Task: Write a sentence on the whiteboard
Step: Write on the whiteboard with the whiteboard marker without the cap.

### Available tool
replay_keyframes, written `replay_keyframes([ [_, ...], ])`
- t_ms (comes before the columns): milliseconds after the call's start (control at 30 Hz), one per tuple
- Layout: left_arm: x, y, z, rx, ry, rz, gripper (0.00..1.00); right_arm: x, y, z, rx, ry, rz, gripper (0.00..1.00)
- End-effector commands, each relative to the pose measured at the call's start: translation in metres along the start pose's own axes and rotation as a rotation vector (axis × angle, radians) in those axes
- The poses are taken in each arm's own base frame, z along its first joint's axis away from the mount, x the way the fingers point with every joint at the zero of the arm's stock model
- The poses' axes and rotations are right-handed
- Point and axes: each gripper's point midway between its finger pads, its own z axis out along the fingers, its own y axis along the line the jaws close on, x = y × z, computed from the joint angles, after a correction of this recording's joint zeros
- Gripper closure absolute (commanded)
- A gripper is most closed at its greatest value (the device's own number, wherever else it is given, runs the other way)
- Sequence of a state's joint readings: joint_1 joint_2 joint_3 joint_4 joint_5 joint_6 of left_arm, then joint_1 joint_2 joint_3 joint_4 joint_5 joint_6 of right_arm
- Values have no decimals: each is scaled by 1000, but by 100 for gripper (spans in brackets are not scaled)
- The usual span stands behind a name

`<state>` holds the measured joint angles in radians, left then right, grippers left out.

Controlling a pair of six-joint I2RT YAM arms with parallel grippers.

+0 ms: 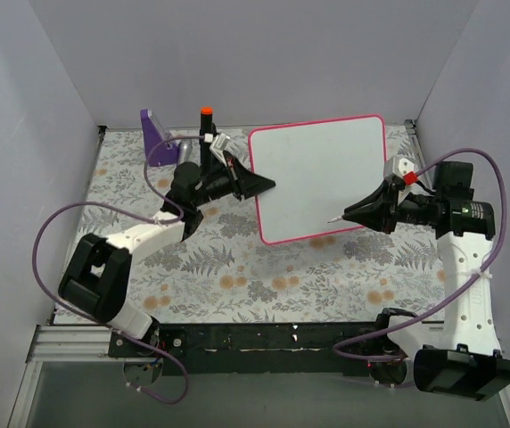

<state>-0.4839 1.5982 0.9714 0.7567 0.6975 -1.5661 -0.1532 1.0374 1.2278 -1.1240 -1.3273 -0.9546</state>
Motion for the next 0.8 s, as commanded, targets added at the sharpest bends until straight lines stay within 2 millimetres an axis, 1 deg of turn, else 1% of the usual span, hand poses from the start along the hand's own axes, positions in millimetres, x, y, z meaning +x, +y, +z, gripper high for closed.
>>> replay_keyframes([
  [0,-10,-71,-34,80,-157,149,100,-17,2,15,16,22,-49,99],
  [33,-4,-72,-40,69,-160,146,100,-17,8,26,-10,39,-66,99],
  [67,0,-71,-46,43,-177,131,100,-19,8,31,-20,36,-89,99],
  [100,11,-75,-59,39,-182,123,100,-20,11,35,-36,40,-83,99],
  [133,15,-78,-67,40,-193,111,100,-19,16,42,-66,50,-84,99],
  [167,19,-79,-73,34,-207,104,100,-19,14,47,-78,58,-78,99],
  [200,25,-80,-86,24,-229,96,100,-19,15,50,-87,64,-80,99],
  [267,32,-79,-94,11,-242,78,100,-16,18,60,-117,85,-81,99],
  [300,32,-83,-100,13,-264,80,100,-19,21,63,-130,87,-92,99],
  [333,40,-75,-104,-6,-258,64,100,-19,28,70,-160,97,-106,99],
  [367,44,-75,-108,-6,-260,48,100,-17,29,74,-173,109,-102,99],
  [400,46,-73,-110,-11,-267,41,100,-19,31,78,-184,112,-113,99],
  [433,52,-69,-115,-20,-272,31,100,-17,37,83,-205,126,-128,99],
  [500,55,-68,-119,-21,-282,9,100,-13,39,90,-223,148,-133,99],
  [600,64,-63,-126,-30,-284,-9,100,-13,50,98,-266,167,-174,99],
  [633,65,-62,-127,-35,-286,-11,100,-19,54,101,-274,170,-210,99],
  [667,67,-62,-130,-37,-287,-12,100,-21,55,102,-279,180,-240,99],
  [733,67,-60,-132,-53,-288,-4,100,-29,55,106,-274,189,-295,99],
  [767,69,-57,-133,-66,-286,-7,100,-37,53,107,-271,188,-313,99],
])
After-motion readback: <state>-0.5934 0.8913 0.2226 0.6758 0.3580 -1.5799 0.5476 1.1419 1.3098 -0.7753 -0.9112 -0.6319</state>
